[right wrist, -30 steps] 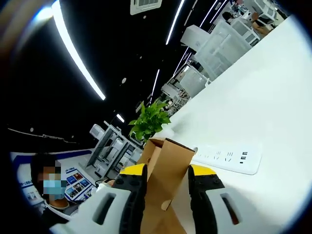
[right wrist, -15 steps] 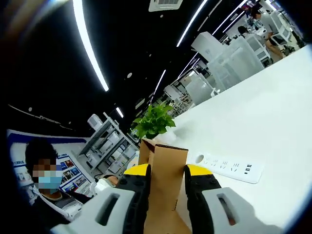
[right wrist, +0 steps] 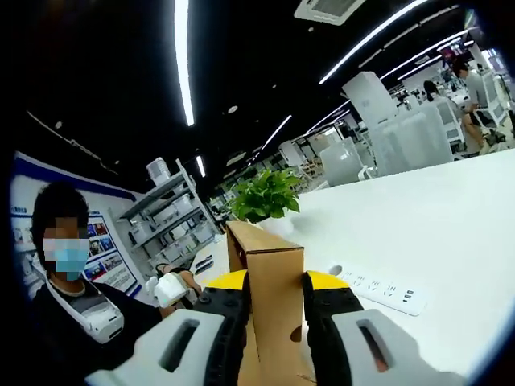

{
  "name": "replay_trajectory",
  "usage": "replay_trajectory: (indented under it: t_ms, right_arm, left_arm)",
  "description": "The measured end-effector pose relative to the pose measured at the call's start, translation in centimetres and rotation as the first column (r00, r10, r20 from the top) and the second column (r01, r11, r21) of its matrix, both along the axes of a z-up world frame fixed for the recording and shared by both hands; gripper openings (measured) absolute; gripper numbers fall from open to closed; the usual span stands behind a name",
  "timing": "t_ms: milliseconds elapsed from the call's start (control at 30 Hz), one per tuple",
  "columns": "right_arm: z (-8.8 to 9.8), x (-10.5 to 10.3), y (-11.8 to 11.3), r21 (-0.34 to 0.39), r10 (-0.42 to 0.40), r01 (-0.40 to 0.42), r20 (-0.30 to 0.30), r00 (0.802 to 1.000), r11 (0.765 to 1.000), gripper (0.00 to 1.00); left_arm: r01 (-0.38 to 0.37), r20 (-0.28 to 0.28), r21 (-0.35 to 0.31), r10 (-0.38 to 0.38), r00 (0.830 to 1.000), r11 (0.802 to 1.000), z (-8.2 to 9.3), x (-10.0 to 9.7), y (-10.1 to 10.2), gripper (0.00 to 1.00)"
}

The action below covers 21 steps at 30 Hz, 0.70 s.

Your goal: Operate the shoe box by opening the lid, removing the specified soft item, and placing it in the target area until the item is outside and the box remains undamaged.

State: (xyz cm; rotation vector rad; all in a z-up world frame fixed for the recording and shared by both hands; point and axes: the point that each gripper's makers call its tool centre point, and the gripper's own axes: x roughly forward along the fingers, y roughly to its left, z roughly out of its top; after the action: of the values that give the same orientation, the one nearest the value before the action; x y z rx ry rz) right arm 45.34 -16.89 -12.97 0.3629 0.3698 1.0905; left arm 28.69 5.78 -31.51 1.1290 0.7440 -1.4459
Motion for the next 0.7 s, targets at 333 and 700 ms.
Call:
replay_trajectory:
  t_ms: [333, 700]
  right_arm:
    - [0.6, -3.1, 0.2, -0.048, -0.023, 0.035, 0.227, 0.974, 0.998, 0.25]
    - [1.6, -5.1, 0.0, -0.031, -0.055, 0.070, 0.336, 0.940, 0.997, 0.25]
  left_arm:
    - [0.005, 0.003, -0.001, -0.005, 1.000, 1.000, 0.0, 0.0, 0.0, 0.03]
    - [-0.021, 0.014, 0.015, 0.021, 1.000, 1.000, -0.1, 0.0, 0.2, 0.03]
